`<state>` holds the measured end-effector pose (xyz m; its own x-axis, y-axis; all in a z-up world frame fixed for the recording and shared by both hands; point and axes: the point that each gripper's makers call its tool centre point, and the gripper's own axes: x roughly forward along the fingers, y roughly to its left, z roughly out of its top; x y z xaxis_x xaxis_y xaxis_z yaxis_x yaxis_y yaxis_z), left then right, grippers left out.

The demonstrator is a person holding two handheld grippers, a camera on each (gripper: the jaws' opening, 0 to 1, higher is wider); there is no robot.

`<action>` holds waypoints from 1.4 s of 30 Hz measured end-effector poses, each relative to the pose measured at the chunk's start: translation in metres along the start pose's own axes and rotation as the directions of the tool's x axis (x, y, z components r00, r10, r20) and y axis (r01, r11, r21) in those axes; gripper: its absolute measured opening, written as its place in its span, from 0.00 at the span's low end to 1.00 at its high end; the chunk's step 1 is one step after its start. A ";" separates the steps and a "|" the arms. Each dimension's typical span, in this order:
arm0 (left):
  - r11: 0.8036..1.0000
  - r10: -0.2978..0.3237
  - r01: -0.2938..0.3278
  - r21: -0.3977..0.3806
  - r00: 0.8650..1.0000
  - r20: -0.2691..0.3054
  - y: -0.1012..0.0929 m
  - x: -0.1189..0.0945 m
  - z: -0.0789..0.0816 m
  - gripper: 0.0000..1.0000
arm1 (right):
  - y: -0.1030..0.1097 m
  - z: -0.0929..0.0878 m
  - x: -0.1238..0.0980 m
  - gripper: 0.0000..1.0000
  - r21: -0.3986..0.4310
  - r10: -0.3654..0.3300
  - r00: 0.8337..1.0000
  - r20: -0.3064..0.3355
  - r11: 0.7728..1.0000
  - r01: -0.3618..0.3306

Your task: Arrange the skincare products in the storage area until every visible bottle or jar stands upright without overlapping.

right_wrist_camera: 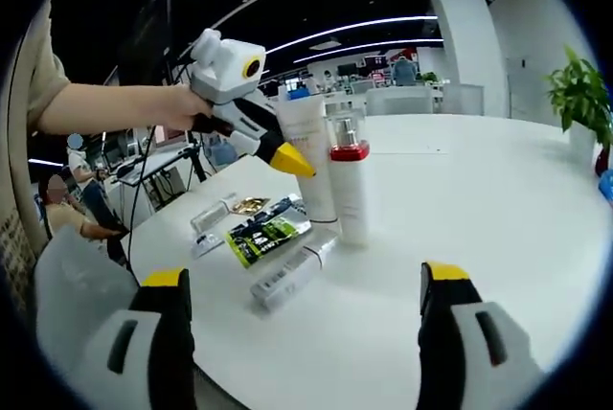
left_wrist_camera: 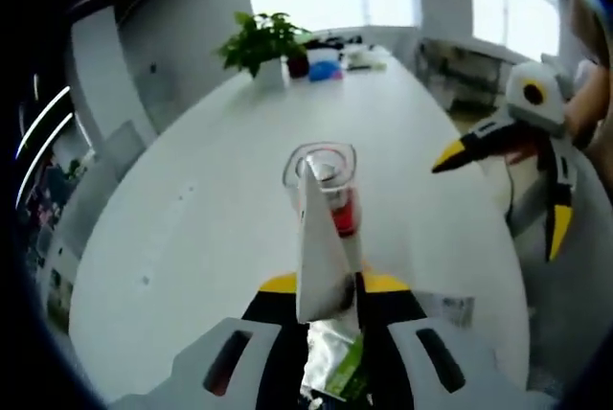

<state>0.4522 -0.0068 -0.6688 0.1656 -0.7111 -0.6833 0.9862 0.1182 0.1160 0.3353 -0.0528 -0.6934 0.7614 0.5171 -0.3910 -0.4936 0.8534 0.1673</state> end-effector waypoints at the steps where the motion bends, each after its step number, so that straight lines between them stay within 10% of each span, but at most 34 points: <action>1: 1.000 0.000 0.000 -0.001 1.000 -0.001 0.000 -0.001 0.000 0.19 | 0.000 0.000 0.000 0.99 -0.002 0.001 1.000 -0.001 1.000 -0.001; 20: 0.985 0.101 -0.099 -0.144 0.995 0.010 -0.008 -0.033 -0.012 0.50 | -0.002 0.005 -0.005 0.99 -0.050 -0.004 1.000 -0.002 0.999 0.004; 42: 0.863 0.275 -0.251 -0.439 0.961 -0.009 -0.052 -0.098 -0.074 0.81 | 0.022 0.026 -0.021 0.99 -0.064 0.022 0.999 0.044 0.998 -0.019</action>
<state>0.3851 0.1079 -0.6614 0.4302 -0.6448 -0.6318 0.8101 0.5846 -0.0449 0.3195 -0.0427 -0.6576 0.7684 0.5378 -0.3469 -0.5337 0.8376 0.1165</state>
